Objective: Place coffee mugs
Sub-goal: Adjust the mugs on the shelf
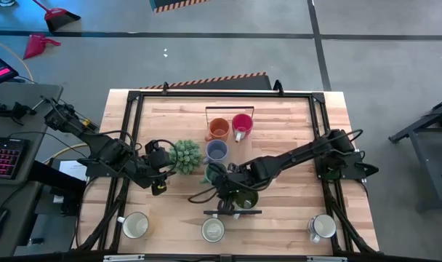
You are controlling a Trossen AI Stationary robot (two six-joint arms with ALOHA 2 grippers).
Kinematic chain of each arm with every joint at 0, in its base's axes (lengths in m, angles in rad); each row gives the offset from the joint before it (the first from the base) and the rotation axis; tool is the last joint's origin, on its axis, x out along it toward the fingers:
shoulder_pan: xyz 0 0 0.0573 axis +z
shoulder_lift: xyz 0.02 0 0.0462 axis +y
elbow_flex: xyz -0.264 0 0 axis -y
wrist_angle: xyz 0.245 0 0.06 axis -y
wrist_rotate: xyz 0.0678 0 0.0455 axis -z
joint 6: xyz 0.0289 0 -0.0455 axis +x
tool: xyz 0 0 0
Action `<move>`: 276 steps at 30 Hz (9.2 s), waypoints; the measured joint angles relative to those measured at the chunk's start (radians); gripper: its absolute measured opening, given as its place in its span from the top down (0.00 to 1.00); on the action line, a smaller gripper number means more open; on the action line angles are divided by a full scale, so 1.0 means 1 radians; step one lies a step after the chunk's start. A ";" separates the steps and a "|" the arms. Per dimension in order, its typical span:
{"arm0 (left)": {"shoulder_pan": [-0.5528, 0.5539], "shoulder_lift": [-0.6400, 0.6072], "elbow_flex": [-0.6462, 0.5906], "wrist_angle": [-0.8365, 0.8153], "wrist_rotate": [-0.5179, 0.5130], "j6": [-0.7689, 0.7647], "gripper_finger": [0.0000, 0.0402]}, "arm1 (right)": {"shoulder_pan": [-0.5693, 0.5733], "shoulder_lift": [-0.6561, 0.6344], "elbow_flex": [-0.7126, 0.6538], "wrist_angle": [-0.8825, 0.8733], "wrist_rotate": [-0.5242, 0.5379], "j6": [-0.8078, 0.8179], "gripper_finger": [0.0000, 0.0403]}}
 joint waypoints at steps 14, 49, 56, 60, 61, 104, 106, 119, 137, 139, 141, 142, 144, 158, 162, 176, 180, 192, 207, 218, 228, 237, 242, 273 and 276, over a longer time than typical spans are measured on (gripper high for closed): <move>0.000 0.000 0.000 -0.007 0.000 0.000 0.60 | 0.055 -0.064 0.000 -0.292 0.023 0.026 0.80; 0.000 0.000 0.000 -0.005 0.000 0.000 0.60 | 0.039 -0.066 0.002 -0.271 0.079 -0.020 0.80; 0.000 0.000 0.000 -0.005 0.000 0.000 0.60 | 0.025 -0.064 0.140 -0.412 0.131 -0.081 0.80; 0.000 0.000 0.000 -0.005 0.000 0.000 0.60 | 0.043 -0.067 0.219 -0.618 0.162 -0.070 0.80; 0.000 0.000 0.000 -0.005 0.000 0.000 0.60 | 0.053 -0.066 0.225 -0.651 0.165 -0.060 0.80; 0.000 0.000 0.000 -0.006 0.000 0.019 0.60 | 0.095 -0.063 0.048 -0.513 0.193 -0.072 0.80; 0.000 0.000 0.000 -0.006 0.000 0.018 0.60 | 0.094 -0.063 0.048 -0.507 0.193 -0.076 0.80; 0.000 0.000 0.000 -0.002 0.000 0.018 0.60 | 0.090 -0.022 0.048 -0.488 0.201 -0.110 0.80; 0.000 0.000 0.000 -0.002 0.000 0.018 0.60 | 0.083 0.000 0.050 -0.439 0.159 -0.132 0.98; 0.000 0.000 0.000 -0.003 0.000 0.018 0.60 | 0.081 0.001 0.050 -0.415 0.162 -0.132 0.99; 0.000 0.000 0.000 -0.003 0.000 0.018 0.60 | 0.077 0.002 0.050 -0.405 0.163 -0.132 0.99; 0.000 0.000 0.000 -0.003 0.000 0.018 0.60 | 0.077 0.002 0.049 -0.405 0.164 -0.132 0.99; 0.000 0.000 0.000 -0.003 0.000 0.018 0.60 | 0.070 0.002 0.049 -0.401 0.163 -0.132 0.99; 0.000 0.000 0.000 -0.003 0.000 0.016 0.60 | 0.028 0.002 0.049 -0.399 0.149 -0.148 1.00; 0.000 0.000 0.000 -0.003 0.000 0.016 0.60 | 0.024 0.002 0.049 -0.392 0.149 -0.128 1.00; 0.000 0.000 0.000 -0.003 0.000 0.018 0.60 | -0.001 0.002 0.048 -0.312 0.147 -0.075 1.00; 0.000 0.000 0.000 -0.002 0.000 0.018 0.60 | -0.004 0.002 0.048 -0.287 0.145 -0.076 1.00; 0.000 0.000 0.000 -0.003 0.000 0.018 0.60 | -0.008 0.002 0.048 -0.222 0.137 -0.071 1.00; 0.000 0.000 0.000 -0.001 0.000 0.018 0.60 | -0.009 0.040 0.049 -0.151 0.076 -0.077 1.00; 0.000 0.000 0.000 -0.002 0.000 0.018 0.60 | -0.015 0.049 0.055 -0.130 0.088 -0.090 1.00; 0.000 0.000 0.000 -0.002 0.000 0.018 0.60 | -0.023 0.050 0.055 -0.127 0.088 -0.097 1.00; 0.000 0.000 0.000 -0.002 0.000 0.018 0.60 | -0.023 0.051 0.055 -0.128 0.083 -0.097 0.96; 0.000 0.000 0.000 -0.002 0.000 0.018 0.60 | -0.023 0.051 0.055 -0.132 0.078 -0.097 0.91; 0.000 0.000 0.000 -0.002 0.000 0.017 0.60 | -0.027 0.032 0.078 -0.188 0.066 -0.102 0.85; 0.000 0.000 0.000 -0.002 0.000 0.017 0.60 | -0.027 0.032 0.112 -0.191 0.070 -0.122 0.85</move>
